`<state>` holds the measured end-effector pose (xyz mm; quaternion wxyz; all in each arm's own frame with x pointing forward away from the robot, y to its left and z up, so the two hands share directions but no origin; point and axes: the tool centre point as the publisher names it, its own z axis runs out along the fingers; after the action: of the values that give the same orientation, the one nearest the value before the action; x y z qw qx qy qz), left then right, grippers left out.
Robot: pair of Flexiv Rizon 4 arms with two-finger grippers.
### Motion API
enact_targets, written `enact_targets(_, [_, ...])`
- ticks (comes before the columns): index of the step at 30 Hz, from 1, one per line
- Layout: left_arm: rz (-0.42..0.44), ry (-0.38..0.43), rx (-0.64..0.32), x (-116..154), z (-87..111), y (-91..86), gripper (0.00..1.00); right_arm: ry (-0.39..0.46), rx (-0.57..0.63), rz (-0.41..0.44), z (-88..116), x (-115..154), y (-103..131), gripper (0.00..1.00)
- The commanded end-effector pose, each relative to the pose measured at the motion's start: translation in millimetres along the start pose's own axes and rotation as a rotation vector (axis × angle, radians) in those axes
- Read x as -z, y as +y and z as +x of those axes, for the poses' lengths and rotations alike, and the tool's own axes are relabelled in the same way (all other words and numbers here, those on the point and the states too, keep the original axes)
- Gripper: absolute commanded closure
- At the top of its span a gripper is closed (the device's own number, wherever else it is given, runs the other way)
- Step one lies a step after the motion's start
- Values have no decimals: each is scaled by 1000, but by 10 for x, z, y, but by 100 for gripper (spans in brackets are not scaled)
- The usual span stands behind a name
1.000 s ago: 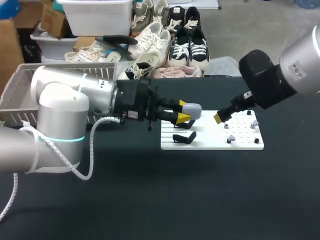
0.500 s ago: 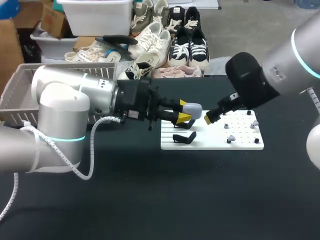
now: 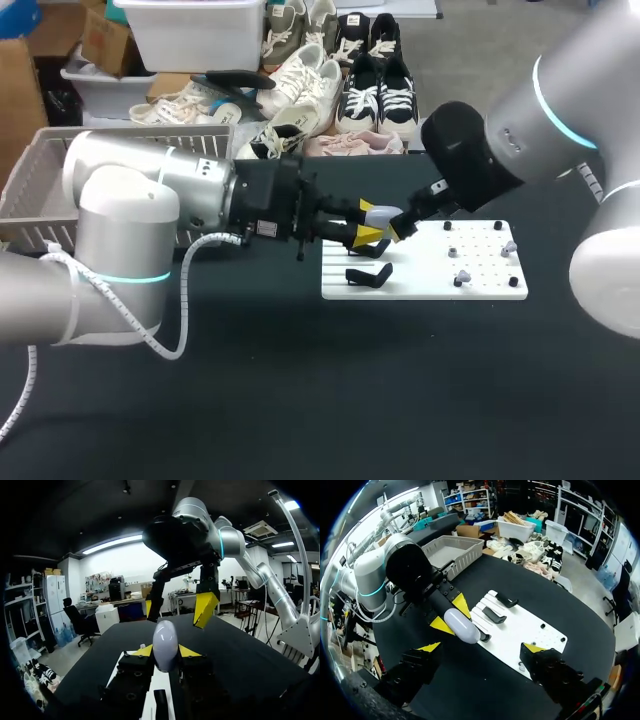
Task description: Pick up each earbud case from the left stands, insert the matching earbuds, close the lid, and place the case in the box.
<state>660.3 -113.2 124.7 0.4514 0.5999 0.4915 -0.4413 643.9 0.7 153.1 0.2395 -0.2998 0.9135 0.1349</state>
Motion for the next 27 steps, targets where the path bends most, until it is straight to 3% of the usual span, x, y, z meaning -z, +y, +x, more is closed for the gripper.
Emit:
enact_targets(1, [1,1,0,-3,2,9,100,7,-1,2,-51,-50,1,0])
enact_targets(27, [1,1,0,-3,2,9,100,12,-18,19,-130,-106,-84,0])
